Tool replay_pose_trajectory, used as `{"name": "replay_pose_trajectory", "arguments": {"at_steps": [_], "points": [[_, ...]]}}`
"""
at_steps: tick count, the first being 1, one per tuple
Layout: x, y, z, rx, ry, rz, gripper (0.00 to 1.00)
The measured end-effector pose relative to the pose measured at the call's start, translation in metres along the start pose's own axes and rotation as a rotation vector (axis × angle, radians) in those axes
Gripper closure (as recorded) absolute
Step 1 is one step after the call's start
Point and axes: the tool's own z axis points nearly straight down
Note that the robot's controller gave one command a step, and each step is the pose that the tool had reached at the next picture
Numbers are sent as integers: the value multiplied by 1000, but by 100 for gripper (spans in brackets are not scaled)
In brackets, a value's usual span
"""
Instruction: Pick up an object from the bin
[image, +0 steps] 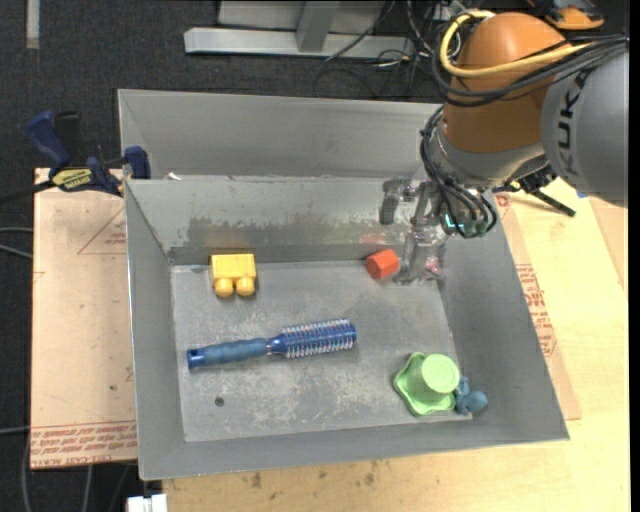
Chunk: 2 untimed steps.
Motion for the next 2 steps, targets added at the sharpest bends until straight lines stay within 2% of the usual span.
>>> {"name": "replay_pose_trajectory", "arguments": {"at_steps": [1,2], "points": [[38,57,124,-1,2,-68,0],[52,56,178,0,-1,-115,0]]}}
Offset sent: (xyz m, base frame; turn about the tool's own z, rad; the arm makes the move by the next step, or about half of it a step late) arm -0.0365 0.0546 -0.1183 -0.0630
